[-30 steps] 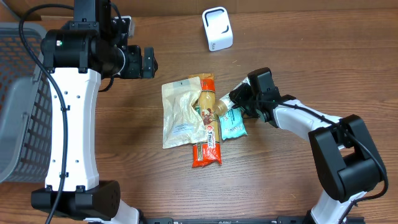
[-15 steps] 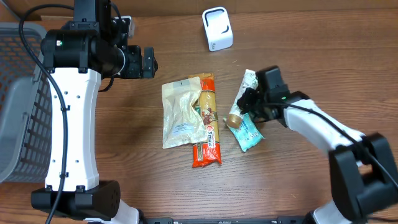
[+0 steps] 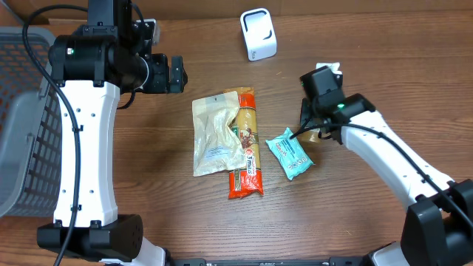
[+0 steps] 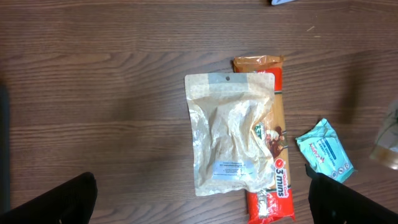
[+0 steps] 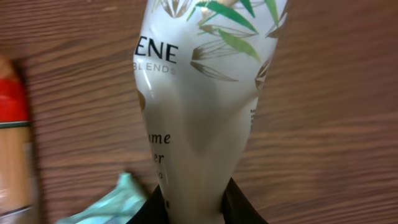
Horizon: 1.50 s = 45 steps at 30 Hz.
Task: Scan the item barcode
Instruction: 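Lift the tube with the right gripper and move it rightward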
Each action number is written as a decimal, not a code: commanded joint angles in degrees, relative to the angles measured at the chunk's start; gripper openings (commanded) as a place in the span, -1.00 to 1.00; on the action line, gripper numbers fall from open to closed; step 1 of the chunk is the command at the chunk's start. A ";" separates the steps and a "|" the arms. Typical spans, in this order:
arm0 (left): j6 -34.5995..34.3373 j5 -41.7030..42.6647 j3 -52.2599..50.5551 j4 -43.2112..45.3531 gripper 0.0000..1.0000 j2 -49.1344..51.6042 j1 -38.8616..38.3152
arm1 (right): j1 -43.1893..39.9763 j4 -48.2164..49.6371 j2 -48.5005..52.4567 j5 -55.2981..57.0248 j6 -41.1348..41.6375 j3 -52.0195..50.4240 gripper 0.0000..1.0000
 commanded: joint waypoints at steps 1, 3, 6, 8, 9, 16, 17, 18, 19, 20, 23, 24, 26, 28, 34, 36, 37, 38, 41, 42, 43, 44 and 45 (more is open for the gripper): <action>1.29 -0.15 0.17 0.04 0.99 0.07 -0.11 | 1.73 0.61 -1.75 12.31 -12.66 1.36 -0.93; 1.29 -0.15 0.15 0.04 0.99 0.07 -0.11 | 1.70 -0.28 -1.75 10.69 -20.52 1.16 -0.93; 1.29 -0.15 0.17 0.04 1.00 0.07 -0.11 | 1.14 -1.31 -1.75 5.77 -37.70 0.17 -0.92; 1.29 -0.15 0.17 0.04 0.99 0.07 -0.11 | 0.83 -1.51 -1.75 3.58 -45.94 -0.81 -0.92; 1.29 -0.15 0.15 0.04 0.99 0.07 -0.11 | 0.59 -1.55 -1.75 2.84 -49.90 -1.44 -0.92; 1.29 -0.15 0.17 0.04 1.00 0.07 -0.11 | -2.19 1.49 -0.85 0.83 -68.08 -7.32 -0.92; 1.29 -0.15 0.17 0.04 0.99 0.07 -0.13 | -2.86 1.95 -0.74 -0.31 -68.94 -8.02 -0.92; 1.29 -0.15 0.17 0.04 0.99 0.07 -0.11 | -3.76 2.27 -0.66 -1.95 -69.92 -8.85 -0.92; 1.29 -0.15 0.17 0.04 1.00 0.07 -0.11 | -4.57 2.64 -0.61 -3.39 -70.40 -9.60 -0.92; 1.29 -0.17 0.17 0.04 0.99 0.07 -0.11 | -5.49 3.39 -0.57 -4.48 -70.36 -10.34 -0.92; 1.29 -0.15 0.17 0.04 0.99 0.07 -0.11 | -7.48 6.19 -0.50 -5.42 -67.67 -11.37 -0.92; 1.29 -0.15 0.17 0.04 0.99 0.07 -0.11 | -7.96 6.80 -0.50 -5.25 -66.10 -11.39 -0.92; 1.29 -0.15 0.17 0.04 0.99 0.07 -0.11 | -8.72 8.07 -0.50 -2.95 -61.77 -11.39 -0.93; 1.29 -0.15 0.17 0.04 1.00 0.07 -0.11 | -9.38 9.29 -0.50 2.32 -54.69 -11.39 -0.93; 1.29 -0.17 0.17 0.04 0.99 0.07 -0.11 | -8.90 5.97 -0.48 15.04 -33.16 -11.43 -0.93; 1.29 -0.15 0.17 0.04 0.99 0.07 -0.11 | -7.85 4.00 0.04 15.04 -26.43 -11.78 -0.93; 1.29 -0.17 0.15 0.04 0.99 0.07 -0.11 | -7.39 3.82 0.55 15.08 -24.68 -12.15 -0.93; 1.29 -0.15 0.17 0.04 0.99 0.07 -0.11 | -6.75 3.69 1.20 15.08 -24.15 -12.66 -0.93; 1.29 -0.17 0.17 0.04 0.99 0.07 -0.11 | -4.31 3.67 4.33 17.92 -23.58 -13.75 -0.93; 1.29 -0.17 0.17 0.04 0.99 0.07 -0.11 | -3.13 3.65 5.51 20.13 -22.80 -13.90 -0.93; 1.29 -0.15 0.17 0.04 0.99 0.07 -0.11 | -1.77 3.58 6.75 21.97 -22.14 -13.90 -0.93; 1.29 -0.17 0.17 0.04 0.99 0.07 -0.11 | -0.33 3.61 7.80 23.71 -21.77 -13.90 -0.93; 1.29 -0.15 0.15 0.04 0.99 0.07 -0.11 | 1.18 3.65 8.79 25.24 -21.77 -13.92 -0.93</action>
